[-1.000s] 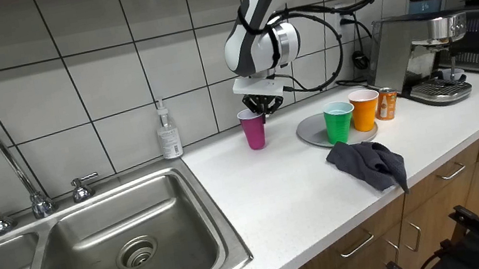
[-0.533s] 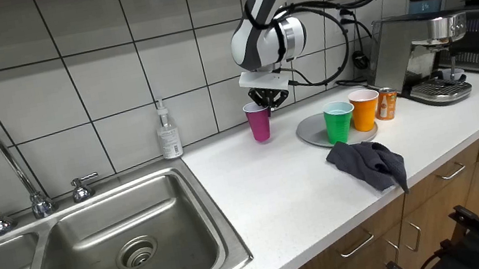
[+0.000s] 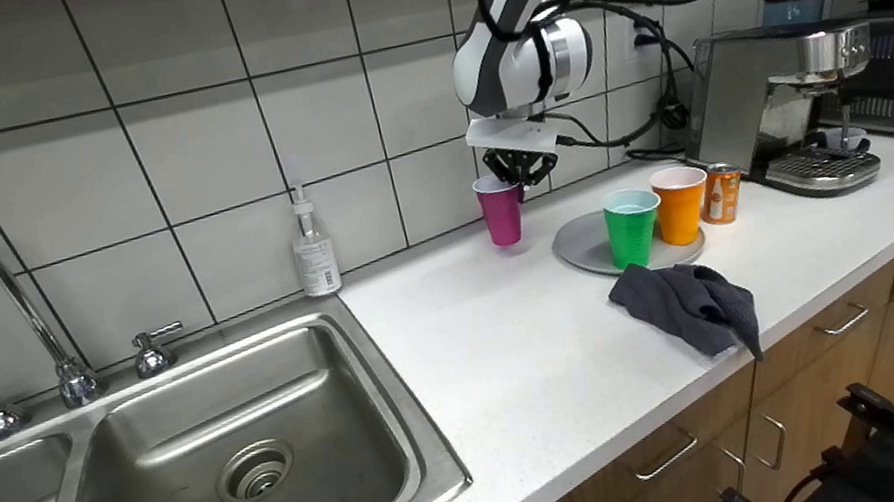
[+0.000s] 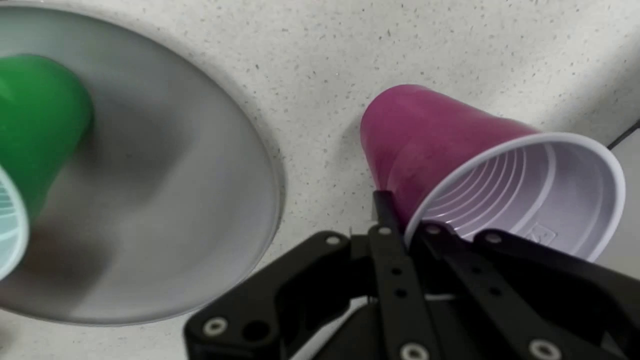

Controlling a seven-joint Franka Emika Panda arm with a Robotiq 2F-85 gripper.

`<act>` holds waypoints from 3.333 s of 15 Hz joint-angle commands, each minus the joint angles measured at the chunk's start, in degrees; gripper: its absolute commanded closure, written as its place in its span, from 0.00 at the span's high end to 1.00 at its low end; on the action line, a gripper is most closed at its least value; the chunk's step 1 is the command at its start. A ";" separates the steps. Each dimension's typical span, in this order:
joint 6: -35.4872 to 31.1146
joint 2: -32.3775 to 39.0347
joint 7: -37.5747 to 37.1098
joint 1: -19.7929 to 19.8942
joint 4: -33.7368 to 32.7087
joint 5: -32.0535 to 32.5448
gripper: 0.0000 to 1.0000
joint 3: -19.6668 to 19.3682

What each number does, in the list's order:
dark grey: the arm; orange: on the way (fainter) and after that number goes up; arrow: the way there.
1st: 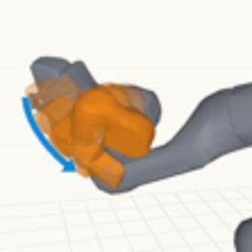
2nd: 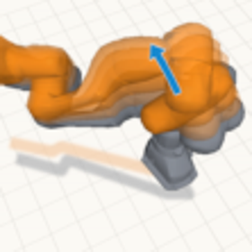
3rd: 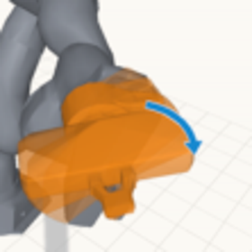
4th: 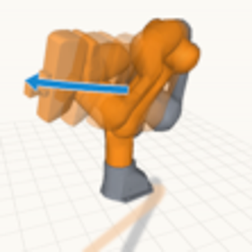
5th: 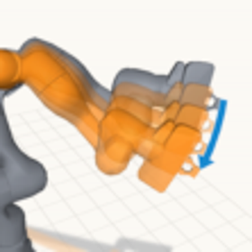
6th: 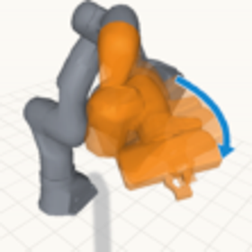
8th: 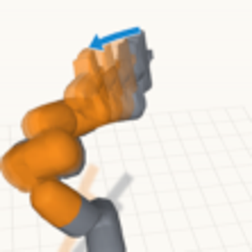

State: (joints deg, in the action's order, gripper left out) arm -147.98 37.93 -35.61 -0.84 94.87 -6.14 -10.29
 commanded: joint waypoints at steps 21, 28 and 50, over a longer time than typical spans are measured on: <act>0.53 -3.04 1.26 6.67 0.54 -2.56 0.01 -1.78; 0.86 -2.71 1.37 8.48 0.34 -3.12 0.01 -2.21; 2.92 0.21 0.12 8.67 -0.11 -2.15 0.01 -3.77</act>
State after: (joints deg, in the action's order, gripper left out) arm -147.03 37.93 -35.61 8.02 95.53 -7.92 -13.54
